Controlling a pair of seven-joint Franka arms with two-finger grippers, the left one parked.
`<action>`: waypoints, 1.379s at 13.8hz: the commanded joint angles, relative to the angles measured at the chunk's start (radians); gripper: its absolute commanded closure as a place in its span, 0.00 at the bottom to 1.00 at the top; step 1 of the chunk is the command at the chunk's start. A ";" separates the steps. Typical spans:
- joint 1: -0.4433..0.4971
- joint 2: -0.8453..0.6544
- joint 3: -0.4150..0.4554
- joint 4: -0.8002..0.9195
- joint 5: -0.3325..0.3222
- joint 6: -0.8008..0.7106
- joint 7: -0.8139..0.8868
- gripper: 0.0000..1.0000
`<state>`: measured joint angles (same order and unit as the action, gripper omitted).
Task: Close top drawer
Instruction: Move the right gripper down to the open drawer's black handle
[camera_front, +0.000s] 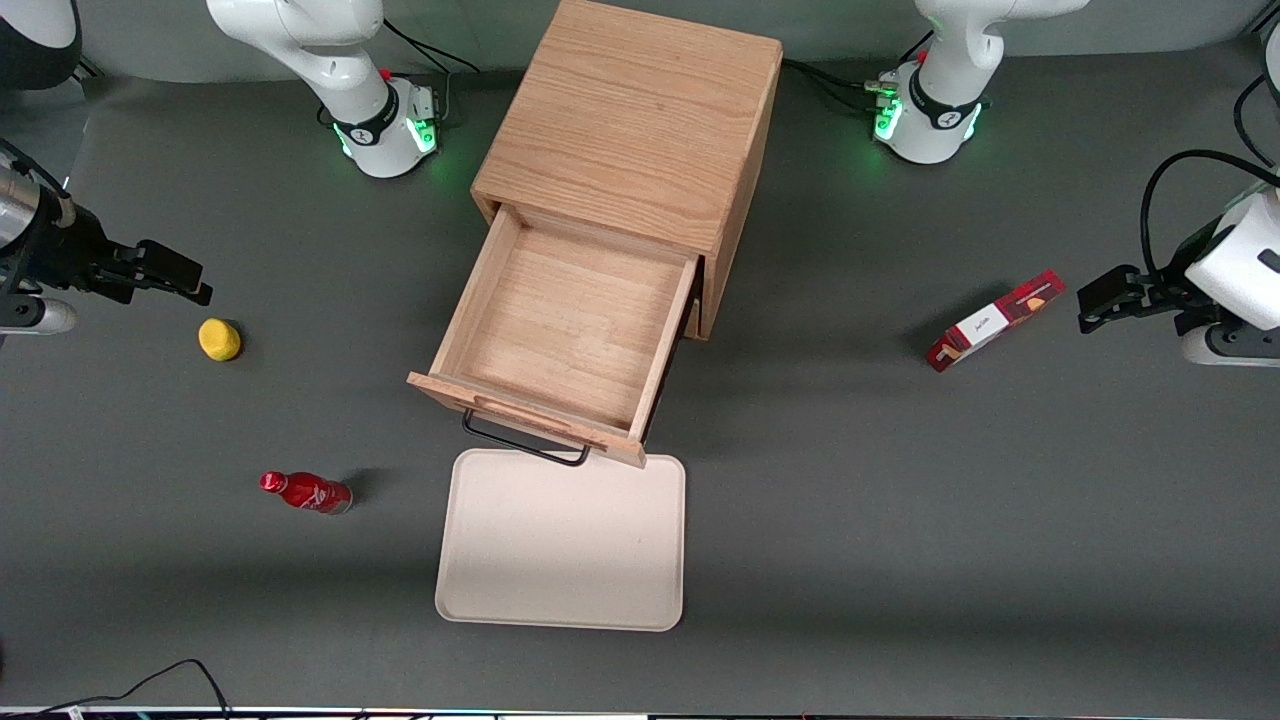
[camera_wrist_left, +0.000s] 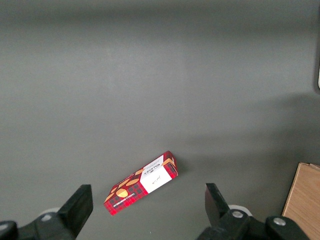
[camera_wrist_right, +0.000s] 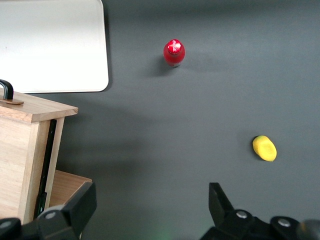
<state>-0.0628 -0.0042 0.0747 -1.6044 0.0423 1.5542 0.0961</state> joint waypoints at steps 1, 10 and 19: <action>0.005 0.013 0.002 0.021 -0.016 0.000 0.028 0.00; 0.073 0.174 0.011 0.183 -0.004 0.023 -0.108 0.00; 0.115 0.503 0.115 0.500 0.076 0.134 -0.337 0.00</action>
<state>0.0489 0.4414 0.1682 -1.1836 0.0977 1.6734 -0.1784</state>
